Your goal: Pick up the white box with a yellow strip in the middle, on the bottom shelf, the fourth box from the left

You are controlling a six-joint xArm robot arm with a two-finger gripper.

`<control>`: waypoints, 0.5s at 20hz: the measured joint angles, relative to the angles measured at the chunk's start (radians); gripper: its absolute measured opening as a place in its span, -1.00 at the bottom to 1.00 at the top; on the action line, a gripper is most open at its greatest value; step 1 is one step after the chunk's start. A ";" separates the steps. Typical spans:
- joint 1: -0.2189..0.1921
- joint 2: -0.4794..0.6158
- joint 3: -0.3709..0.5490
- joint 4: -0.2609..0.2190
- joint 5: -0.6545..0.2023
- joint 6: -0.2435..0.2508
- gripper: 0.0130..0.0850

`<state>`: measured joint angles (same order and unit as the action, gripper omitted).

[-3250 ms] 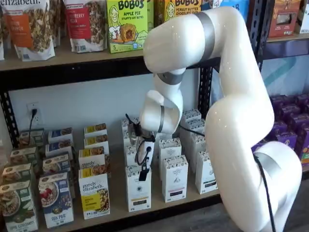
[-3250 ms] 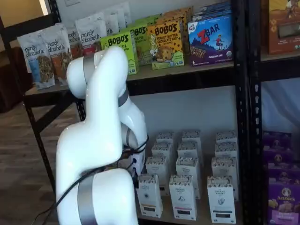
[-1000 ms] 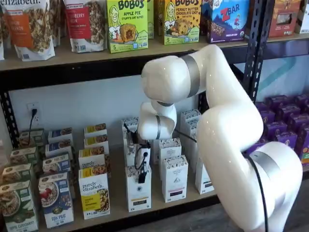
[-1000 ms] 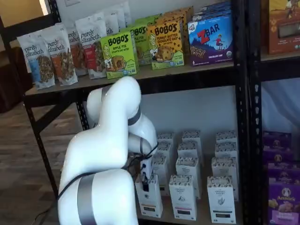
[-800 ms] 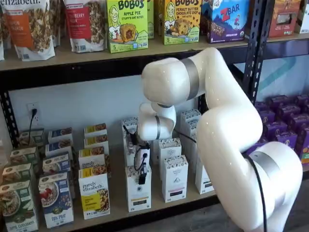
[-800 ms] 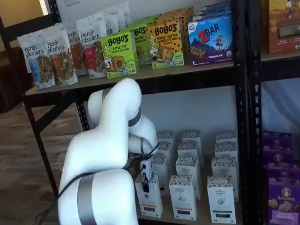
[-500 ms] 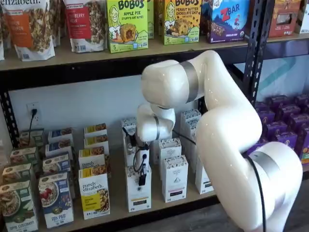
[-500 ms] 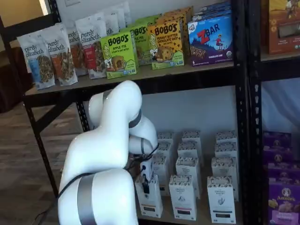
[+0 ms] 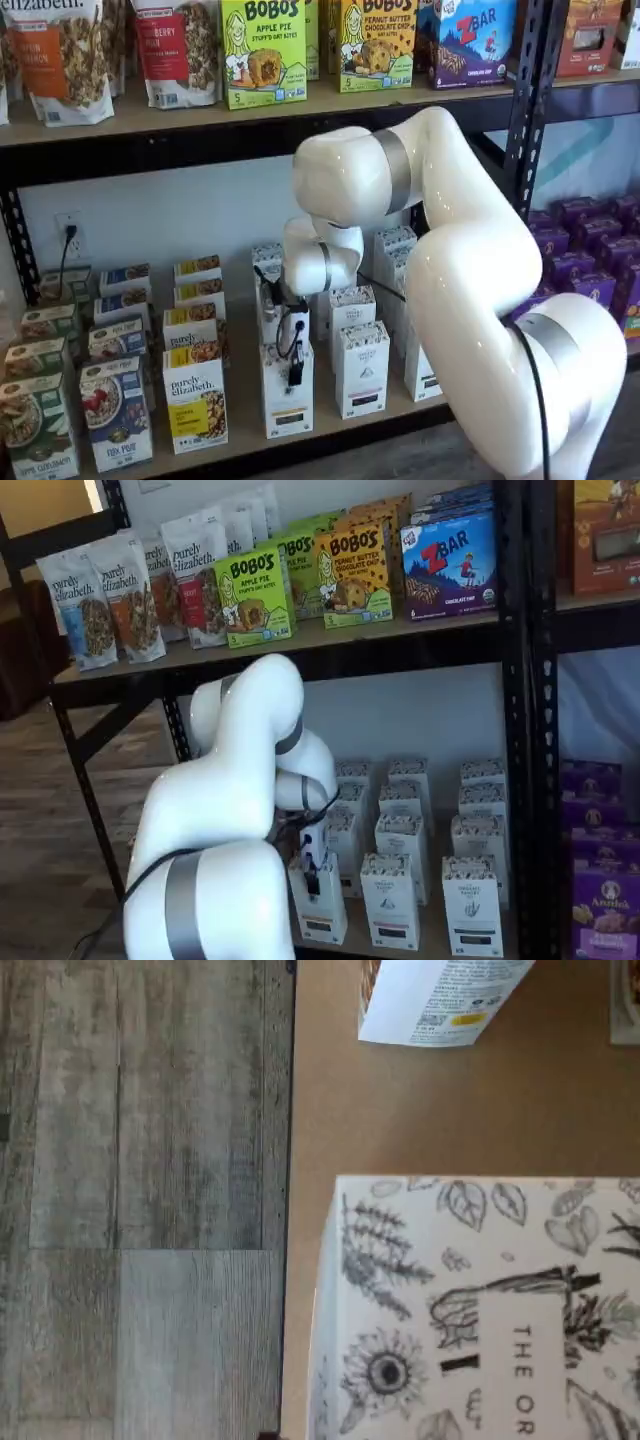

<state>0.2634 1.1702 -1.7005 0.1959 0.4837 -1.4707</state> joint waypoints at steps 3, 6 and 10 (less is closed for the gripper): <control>0.000 0.003 -0.003 -0.005 0.001 0.004 0.89; 0.000 0.004 -0.003 0.006 0.001 -0.005 0.67; 0.001 0.004 -0.004 0.015 0.000 -0.012 0.44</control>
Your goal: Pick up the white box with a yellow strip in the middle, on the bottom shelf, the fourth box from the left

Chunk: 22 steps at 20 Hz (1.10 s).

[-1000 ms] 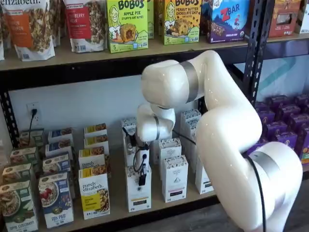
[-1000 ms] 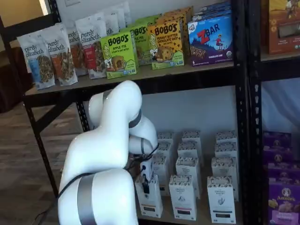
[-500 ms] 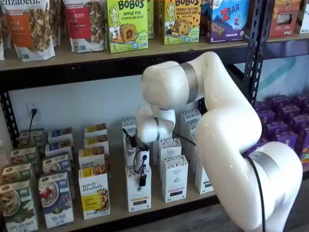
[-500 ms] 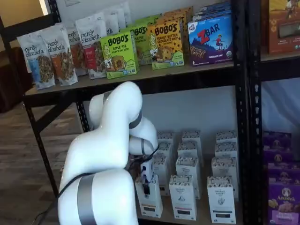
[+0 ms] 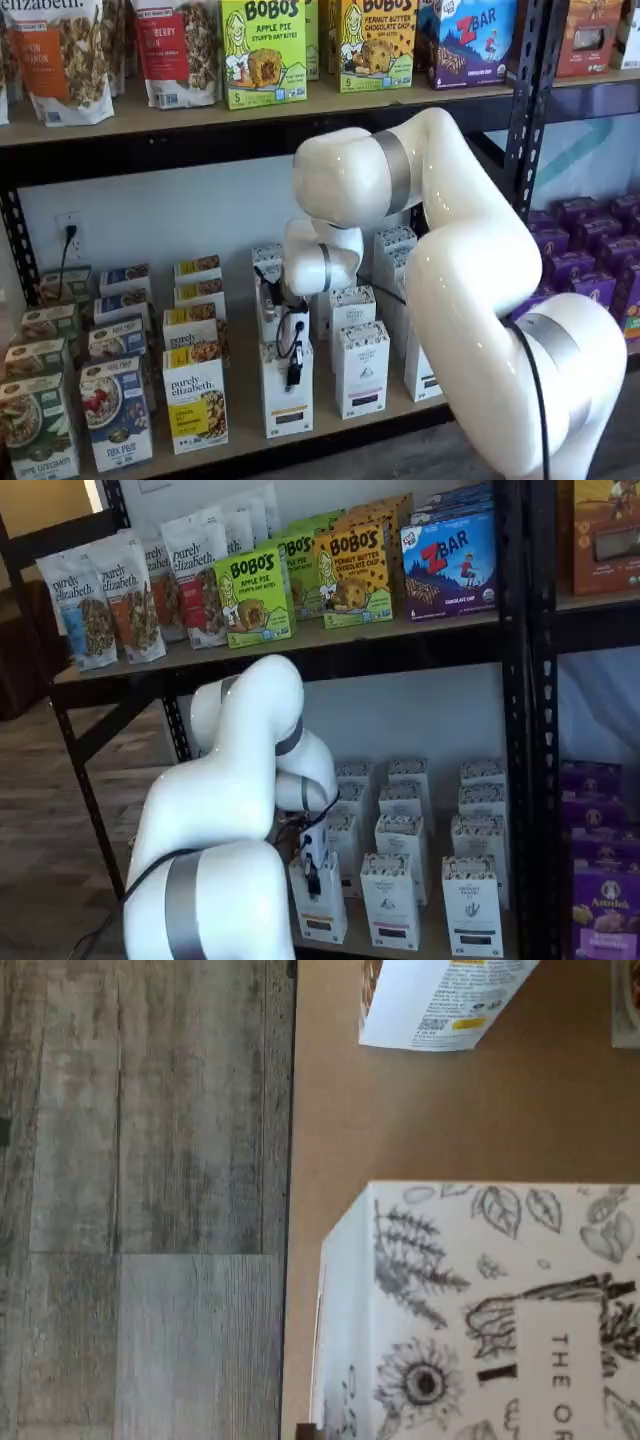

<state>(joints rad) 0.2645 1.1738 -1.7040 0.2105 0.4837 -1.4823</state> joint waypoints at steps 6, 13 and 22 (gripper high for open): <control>0.000 -0.001 0.000 -0.017 0.007 0.015 0.44; 0.002 -0.005 -0.002 -0.025 0.030 0.024 0.44; 0.007 -0.010 0.003 -0.032 0.034 0.035 0.00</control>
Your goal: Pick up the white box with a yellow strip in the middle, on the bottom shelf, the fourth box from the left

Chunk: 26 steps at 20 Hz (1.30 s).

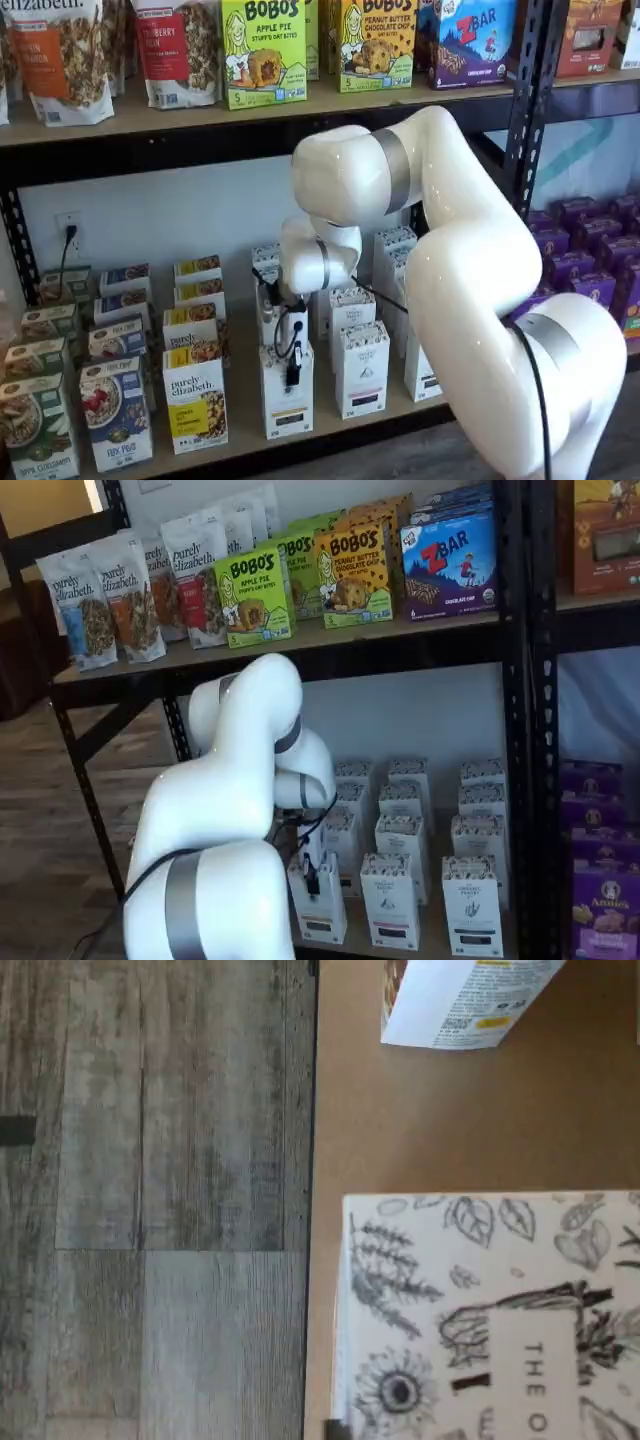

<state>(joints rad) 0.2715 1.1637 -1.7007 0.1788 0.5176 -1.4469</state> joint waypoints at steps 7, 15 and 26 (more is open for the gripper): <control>0.002 -0.014 0.024 0.014 -0.017 -0.011 -0.11; 0.012 -0.081 0.120 0.003 -0.057 0.006 -0.11; 0.048 -0.242 0.355 0.101 -0.126 -0.055 -0.11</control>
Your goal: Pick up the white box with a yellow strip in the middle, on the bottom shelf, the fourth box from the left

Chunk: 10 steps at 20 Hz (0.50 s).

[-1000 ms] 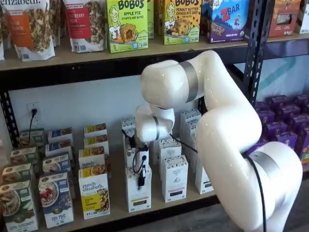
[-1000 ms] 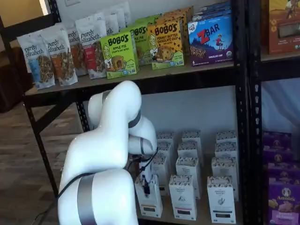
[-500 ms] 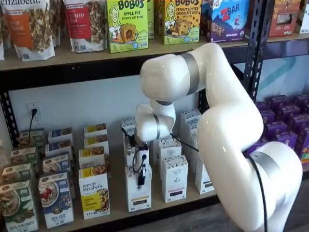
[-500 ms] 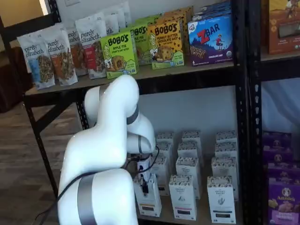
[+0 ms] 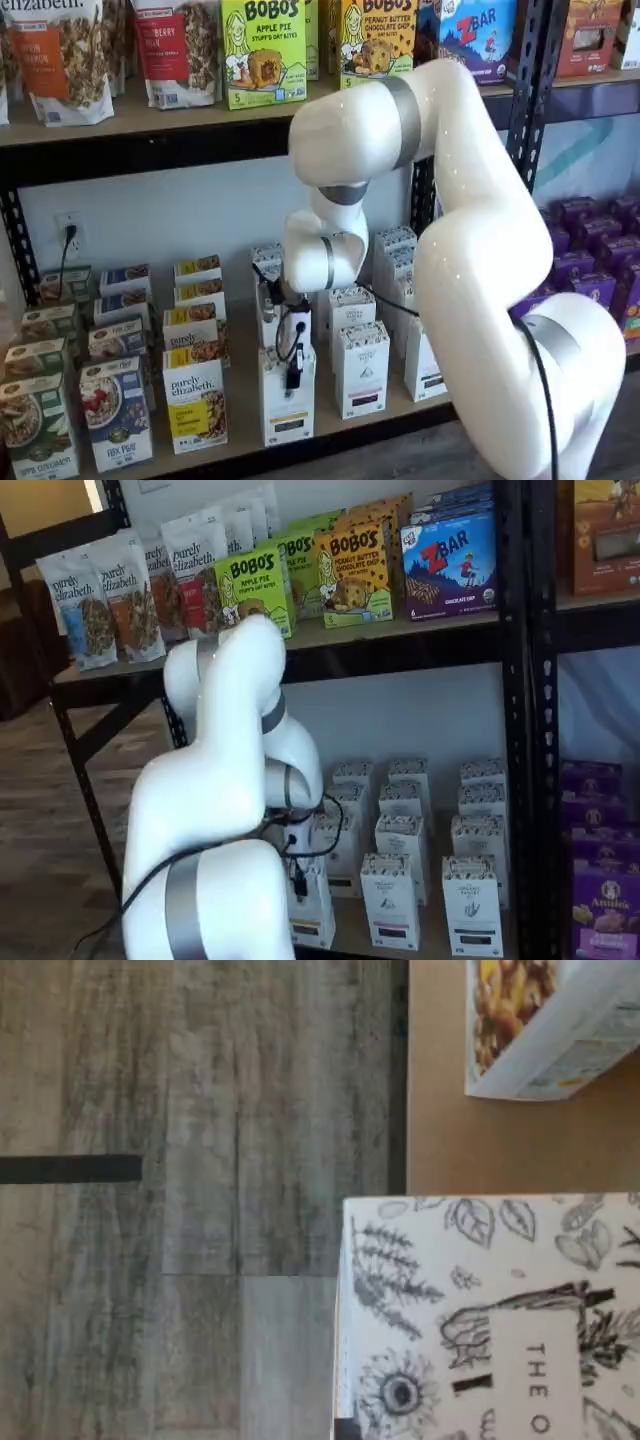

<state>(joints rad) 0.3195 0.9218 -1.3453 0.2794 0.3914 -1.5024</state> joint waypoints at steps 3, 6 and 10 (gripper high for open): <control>0.011 -0.054 0.078 0.022 -0.028 -0.012 -0.11; 0.022 -0.097 0.144 0.022 -0.056 -0.004 -0.11; 0.039 -0.144 0.226 0.020 -0.095 0.011 -0.11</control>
<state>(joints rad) 0.3589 0.7774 -1.1189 0.2993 0.2962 -1.4916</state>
